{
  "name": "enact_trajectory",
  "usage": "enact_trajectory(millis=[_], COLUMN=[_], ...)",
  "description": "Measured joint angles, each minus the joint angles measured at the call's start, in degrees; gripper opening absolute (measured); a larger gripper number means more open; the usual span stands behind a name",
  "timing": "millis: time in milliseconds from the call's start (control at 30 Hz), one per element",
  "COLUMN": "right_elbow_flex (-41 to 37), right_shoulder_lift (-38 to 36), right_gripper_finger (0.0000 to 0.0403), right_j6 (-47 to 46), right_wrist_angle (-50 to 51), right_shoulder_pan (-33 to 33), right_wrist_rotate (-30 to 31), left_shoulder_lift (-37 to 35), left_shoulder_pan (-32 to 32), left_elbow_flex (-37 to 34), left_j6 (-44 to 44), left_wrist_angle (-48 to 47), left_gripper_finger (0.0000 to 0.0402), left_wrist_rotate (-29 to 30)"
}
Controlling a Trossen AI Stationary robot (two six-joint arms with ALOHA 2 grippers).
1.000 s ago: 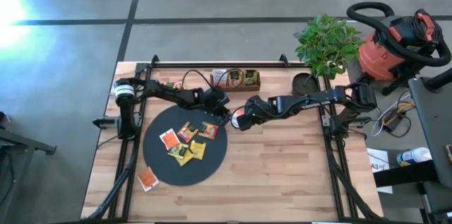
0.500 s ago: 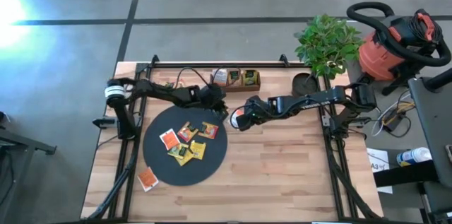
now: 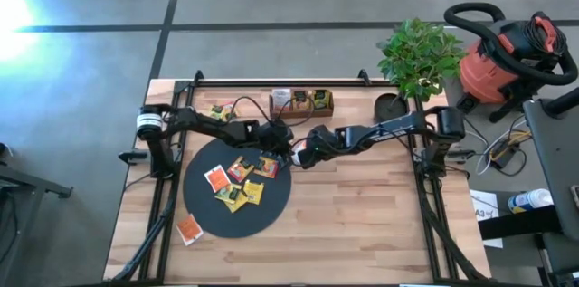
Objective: Pick & Place Tea
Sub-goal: Put the orange tea bag into the left section of the wooden organizer
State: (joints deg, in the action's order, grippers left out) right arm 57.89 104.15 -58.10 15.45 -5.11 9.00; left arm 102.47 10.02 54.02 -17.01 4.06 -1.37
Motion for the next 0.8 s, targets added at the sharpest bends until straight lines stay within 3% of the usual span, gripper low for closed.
enact_trajectory(millis=[333, 567, 800], right_elbow_flex=[0.1, 0.0, 0.0], right_shoulder_lift=[2.6, 2.5, 2.5], right_gripper_finger=[0.0058, 0.0059, 0.0058], right_j6=[0.3, 0.3, 0.2], right_wrist_angle=[-1.5, -1.5, -2.2], right_shoulder_pan=[-1.4, -1.5, -1.5], right_wrist_rotate=[-2.6, -3.3, -3.6], left_shoulder_lift=[1.1, 1.1, 3.1], left_shoulder_pan=[-0.4, 0.5, 1.8], left_elbow_flex=[0.0, 0.0, 0.0], left_j6=[0.0, -2.6, -6.7], left_wrist_angle=[-2.1, -1.6, 1.1], left_gripper_finger=[0.0135, 0.0135, 0.0135], left_wrist_rotate=[-0.9, 2.4, -5.9])
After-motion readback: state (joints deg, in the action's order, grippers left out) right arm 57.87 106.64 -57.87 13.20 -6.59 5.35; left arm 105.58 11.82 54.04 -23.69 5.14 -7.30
